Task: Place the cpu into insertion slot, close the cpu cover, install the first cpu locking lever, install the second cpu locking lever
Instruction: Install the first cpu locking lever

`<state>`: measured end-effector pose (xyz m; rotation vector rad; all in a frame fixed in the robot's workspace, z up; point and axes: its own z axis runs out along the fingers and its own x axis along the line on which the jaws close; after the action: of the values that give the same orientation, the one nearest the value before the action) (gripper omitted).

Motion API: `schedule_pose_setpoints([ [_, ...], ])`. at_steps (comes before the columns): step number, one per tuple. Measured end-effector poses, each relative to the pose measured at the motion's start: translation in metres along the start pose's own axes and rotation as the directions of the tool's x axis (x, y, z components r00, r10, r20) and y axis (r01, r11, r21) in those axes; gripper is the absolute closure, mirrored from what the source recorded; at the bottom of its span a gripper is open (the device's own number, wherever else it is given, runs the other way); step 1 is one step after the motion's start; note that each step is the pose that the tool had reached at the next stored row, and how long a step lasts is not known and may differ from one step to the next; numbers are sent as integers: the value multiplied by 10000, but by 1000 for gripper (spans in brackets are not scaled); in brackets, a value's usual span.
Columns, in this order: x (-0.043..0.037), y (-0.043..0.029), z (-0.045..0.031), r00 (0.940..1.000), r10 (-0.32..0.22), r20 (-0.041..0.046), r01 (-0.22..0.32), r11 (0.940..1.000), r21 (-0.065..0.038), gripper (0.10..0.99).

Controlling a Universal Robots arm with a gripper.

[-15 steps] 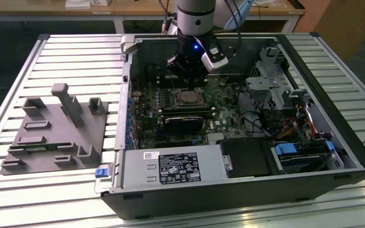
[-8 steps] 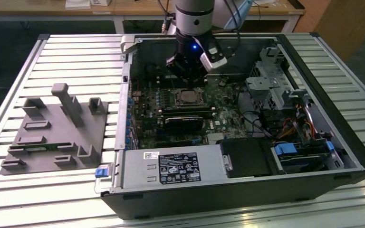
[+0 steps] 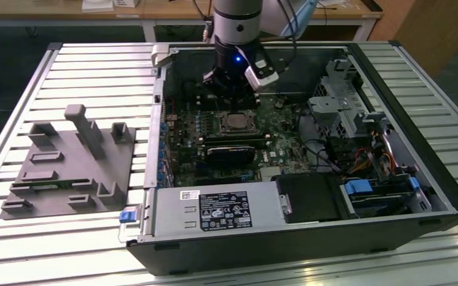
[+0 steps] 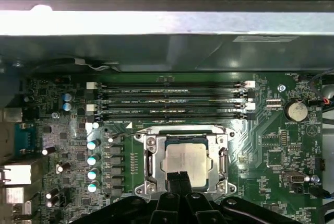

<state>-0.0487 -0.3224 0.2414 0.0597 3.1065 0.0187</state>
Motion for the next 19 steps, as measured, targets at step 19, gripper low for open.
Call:
schedule_pose_setpoints([
  [19,158,-6,-5,10000,1,1,-1,10000,0,980],
])
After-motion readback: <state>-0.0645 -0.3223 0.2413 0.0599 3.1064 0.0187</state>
